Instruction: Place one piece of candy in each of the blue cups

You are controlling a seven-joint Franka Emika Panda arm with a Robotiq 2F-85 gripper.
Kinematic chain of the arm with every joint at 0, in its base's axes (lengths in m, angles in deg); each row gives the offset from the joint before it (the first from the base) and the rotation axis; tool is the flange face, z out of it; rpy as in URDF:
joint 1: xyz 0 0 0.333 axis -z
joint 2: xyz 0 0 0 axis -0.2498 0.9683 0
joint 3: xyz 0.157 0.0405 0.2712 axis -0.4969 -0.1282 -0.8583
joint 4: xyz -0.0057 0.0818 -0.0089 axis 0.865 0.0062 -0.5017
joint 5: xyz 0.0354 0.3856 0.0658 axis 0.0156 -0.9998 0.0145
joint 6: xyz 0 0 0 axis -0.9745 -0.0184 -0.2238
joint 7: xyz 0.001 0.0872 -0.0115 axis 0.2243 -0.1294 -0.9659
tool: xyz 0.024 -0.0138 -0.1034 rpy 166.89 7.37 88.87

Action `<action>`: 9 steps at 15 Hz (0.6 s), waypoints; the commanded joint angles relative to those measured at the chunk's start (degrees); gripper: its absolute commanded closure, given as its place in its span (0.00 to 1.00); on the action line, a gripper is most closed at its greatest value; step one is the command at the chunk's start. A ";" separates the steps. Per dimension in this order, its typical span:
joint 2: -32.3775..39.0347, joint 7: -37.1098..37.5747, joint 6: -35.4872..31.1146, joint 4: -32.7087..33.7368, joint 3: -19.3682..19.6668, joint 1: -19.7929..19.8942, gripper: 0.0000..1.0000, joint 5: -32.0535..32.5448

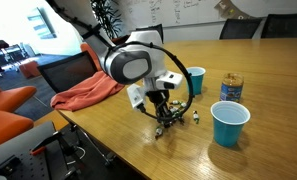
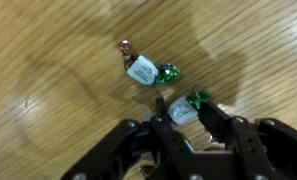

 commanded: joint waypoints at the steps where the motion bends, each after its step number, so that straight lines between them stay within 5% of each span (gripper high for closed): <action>1: -0.48 -1.39 -2.03 -0.51 -0.08 -0.21 0.89 -1.51; 3: -2.63 -1.15 -3.01 -2.17 0.08 -0.58 1.00 -1.56; 9: -17.09 -0.97 -7.15 -10.03 -0.52 2.78 0.97 -7.33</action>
